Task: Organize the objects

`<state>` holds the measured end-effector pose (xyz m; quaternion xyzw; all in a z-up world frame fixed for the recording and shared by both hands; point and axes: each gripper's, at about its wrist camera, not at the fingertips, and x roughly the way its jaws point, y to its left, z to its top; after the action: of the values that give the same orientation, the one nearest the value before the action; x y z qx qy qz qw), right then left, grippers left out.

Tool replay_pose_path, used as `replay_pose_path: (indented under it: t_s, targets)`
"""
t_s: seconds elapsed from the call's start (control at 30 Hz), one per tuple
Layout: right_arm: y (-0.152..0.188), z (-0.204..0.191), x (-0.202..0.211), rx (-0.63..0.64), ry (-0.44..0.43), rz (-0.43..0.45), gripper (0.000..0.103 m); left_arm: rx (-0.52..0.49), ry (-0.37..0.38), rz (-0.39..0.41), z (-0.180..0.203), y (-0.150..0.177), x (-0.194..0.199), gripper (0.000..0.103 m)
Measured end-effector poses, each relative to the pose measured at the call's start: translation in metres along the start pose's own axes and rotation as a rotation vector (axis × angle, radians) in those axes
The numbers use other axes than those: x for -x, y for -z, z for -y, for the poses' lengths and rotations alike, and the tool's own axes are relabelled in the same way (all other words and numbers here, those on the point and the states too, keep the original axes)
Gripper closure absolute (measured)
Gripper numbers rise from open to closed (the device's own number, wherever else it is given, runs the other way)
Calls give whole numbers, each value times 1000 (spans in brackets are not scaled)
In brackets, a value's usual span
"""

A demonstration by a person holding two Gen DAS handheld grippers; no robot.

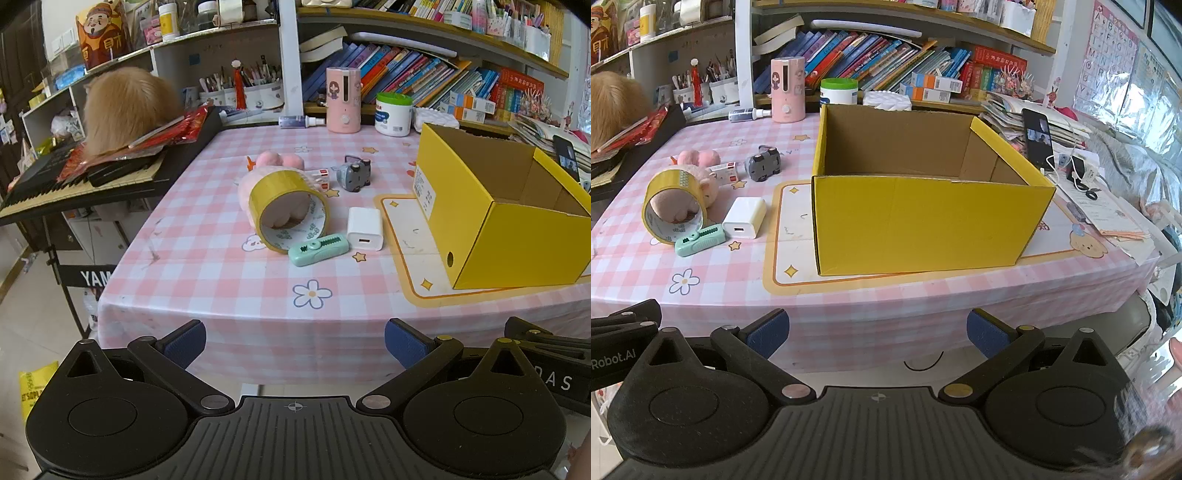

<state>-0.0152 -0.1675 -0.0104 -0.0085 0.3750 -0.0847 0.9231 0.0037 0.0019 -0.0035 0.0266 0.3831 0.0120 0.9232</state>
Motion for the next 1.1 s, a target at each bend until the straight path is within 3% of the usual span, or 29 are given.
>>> replay_pose_path:
  t_s: [1.1]
  targets:
    - [-1,-3,-5,-1,-1,-5,0,-1,1,-4,-3,2,-3,0]
